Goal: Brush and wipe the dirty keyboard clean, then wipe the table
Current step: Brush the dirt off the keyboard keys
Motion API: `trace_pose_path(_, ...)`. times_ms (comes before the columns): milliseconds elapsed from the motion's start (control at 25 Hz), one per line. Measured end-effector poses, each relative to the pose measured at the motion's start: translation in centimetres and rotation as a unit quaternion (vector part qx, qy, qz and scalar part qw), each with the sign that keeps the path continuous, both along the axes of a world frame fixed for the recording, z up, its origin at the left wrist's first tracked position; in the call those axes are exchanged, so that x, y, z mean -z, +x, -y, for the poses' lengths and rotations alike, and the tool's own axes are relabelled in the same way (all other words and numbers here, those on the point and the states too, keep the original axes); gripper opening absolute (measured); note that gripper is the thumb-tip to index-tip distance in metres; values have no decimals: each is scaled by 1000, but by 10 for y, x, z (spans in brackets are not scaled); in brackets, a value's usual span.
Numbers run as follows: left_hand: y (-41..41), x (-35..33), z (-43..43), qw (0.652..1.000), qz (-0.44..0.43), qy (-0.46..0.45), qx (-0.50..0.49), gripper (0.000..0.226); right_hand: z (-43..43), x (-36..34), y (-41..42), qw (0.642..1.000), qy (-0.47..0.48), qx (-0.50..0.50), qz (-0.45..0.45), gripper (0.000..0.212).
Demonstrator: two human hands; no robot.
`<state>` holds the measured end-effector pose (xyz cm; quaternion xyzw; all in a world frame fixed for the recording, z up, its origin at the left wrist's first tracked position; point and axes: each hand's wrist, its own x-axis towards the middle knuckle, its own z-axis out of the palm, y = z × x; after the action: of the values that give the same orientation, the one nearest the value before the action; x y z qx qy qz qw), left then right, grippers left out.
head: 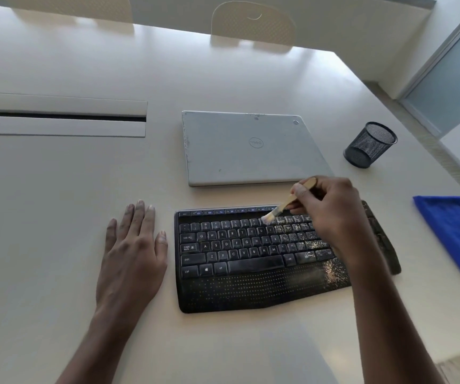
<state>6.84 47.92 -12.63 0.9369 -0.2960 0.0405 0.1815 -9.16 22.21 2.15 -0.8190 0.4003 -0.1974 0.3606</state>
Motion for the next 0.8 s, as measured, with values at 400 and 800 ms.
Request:
trace_pose_path(400,1,1,1,1000,3,0,-2,66,-18,4,-4,987,-159,30,-21,17)
trace_pose_path(800,1,1,0,1000,4,3,0,67,-26,4,-2,989,-145,7,-24,18)
